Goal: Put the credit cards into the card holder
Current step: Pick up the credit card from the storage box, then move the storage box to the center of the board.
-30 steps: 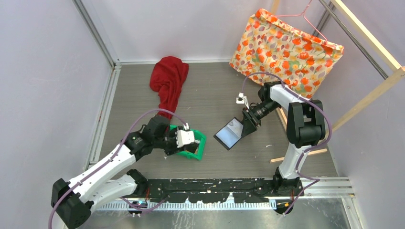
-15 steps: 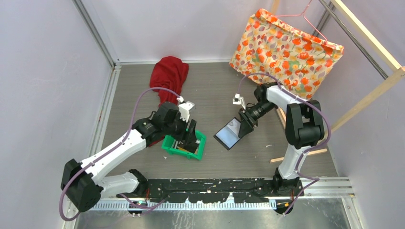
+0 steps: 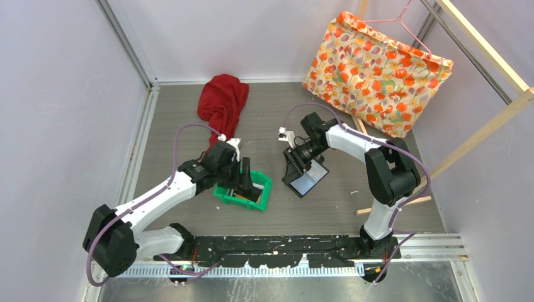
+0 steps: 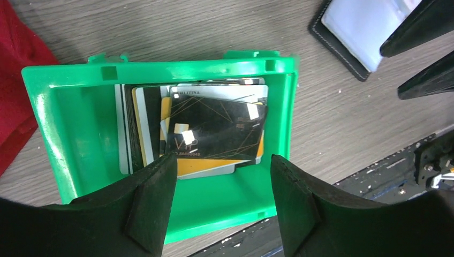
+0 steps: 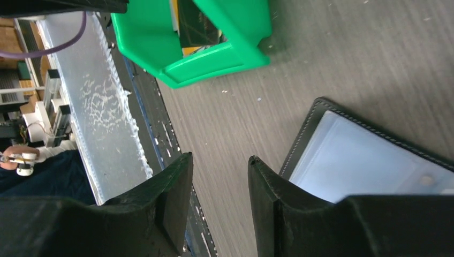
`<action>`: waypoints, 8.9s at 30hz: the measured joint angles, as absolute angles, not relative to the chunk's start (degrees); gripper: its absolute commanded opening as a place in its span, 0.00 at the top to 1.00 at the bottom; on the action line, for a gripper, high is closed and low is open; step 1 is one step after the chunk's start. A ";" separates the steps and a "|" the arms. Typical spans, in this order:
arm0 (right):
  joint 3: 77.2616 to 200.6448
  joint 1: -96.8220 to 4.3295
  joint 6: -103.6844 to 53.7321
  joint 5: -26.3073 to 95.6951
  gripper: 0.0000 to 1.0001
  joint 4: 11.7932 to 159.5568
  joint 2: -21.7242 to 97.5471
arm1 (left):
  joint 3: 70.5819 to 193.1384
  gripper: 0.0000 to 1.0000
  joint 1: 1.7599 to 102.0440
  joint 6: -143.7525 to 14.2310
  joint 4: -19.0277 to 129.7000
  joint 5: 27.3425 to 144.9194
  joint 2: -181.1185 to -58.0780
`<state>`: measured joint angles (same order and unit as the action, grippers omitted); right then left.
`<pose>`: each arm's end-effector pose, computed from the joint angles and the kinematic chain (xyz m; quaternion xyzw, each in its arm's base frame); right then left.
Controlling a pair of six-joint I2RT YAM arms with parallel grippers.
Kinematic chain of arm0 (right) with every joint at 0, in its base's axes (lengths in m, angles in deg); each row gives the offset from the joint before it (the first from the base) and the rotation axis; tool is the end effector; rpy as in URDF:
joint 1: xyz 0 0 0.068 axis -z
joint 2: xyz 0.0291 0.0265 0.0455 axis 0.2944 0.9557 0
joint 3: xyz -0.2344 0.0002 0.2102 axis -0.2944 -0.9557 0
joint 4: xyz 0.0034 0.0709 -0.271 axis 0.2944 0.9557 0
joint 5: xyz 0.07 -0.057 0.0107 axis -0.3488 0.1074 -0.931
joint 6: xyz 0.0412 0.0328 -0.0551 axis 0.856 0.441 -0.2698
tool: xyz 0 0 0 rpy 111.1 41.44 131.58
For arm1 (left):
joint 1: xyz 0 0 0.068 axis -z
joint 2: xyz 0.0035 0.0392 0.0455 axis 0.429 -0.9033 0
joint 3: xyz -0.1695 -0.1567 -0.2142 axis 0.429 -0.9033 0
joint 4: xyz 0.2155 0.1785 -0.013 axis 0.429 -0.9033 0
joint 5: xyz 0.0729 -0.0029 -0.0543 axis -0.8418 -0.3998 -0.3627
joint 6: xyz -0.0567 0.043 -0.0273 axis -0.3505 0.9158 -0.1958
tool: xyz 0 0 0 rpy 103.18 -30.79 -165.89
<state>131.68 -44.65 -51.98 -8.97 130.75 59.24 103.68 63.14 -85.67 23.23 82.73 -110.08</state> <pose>0.2956 0.2109 0.2024 -0.3986 0.8054 0.4354 0.0530 0.1928 -0.1561 0.2419 0.0570 0.9428 -0.2204 0.2437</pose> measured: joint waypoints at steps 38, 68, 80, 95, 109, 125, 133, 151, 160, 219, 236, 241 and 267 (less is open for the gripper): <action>132.55 -44.39 -49.83 -10.31 0.52 130.16 62.39 | 99.77 0.53 58.96 -97.04 39.67 98.93 -119.28; 133.12 -45.06 -51.30 -13.26 0.52 131.34 62.39 | 91.04 0.74 58.66 -115.75 69.46 114.58 -121.99; 133.18 -45.63 -51.36 -13.21 0.52 131.43 62.39 | 90.45 0.69 60.14 -115.97 69.09 115.67 -123.87; 133.18 -45.68 -51.58 -13.11 0.52 131.56 62.39 | 99.44 0.99 64.01 -106.98 49.46 110.05 -124.59; 136.62 -45.68 -61.75 -16.23 0.48 139.67 61.27 | 102.00 1.00 64.30 -90.13 35.67 101.62 -113.64; 147.44 -51.07 -74.62 -17.72 0.29 143.60 60.25 | 91.26 1.00 64.30 -69.76 44.28 103.89 -95.68; 148.44 -54.22 -91.06 -20.17 0.36 147.84 60.27 | 91.22 1.00 64.30 -66.33 46.82 105.51 -96.53; 149.91 -57.24 -90.92 -20.95 0.59 147.10 60.40 | 90.74 1.00 64.30 -65.98 49.70 107.47 -98.74; 149.93 -57.35 -89.68 -20.49 0.92 145.94 61.16 | 90.65 1.00 64.43 -66.09 49.75 108.04 -98.74; 155.94 -45.46 -84.48 -24.71 0.99 163.69 64.25 | 84.14 0.70 63.16 -101.10 90.71 113.88 -111.72; 154.91 -44.10 -81.33 -26.70 0.99 161.37 64.25 | 82.21 0.97 63.14 -103.90 94.92 112.66 -112.59; 154.15 -43.93 -80.41 -27.09 0.81 160.45 64.25 | 82.13 1.00 63.03 -104.12 95.23 112.85 -113.03; 143.39 -59.64 -58.88 5.71 0.36 135.95 57.73 | 108.84 1.00 28.56 -84.08 24.79 114.69 -91.70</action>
<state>143.39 -59.64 -58.88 5.71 135.95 57.73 108.84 28.56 -84.08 24.79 114.69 -91.70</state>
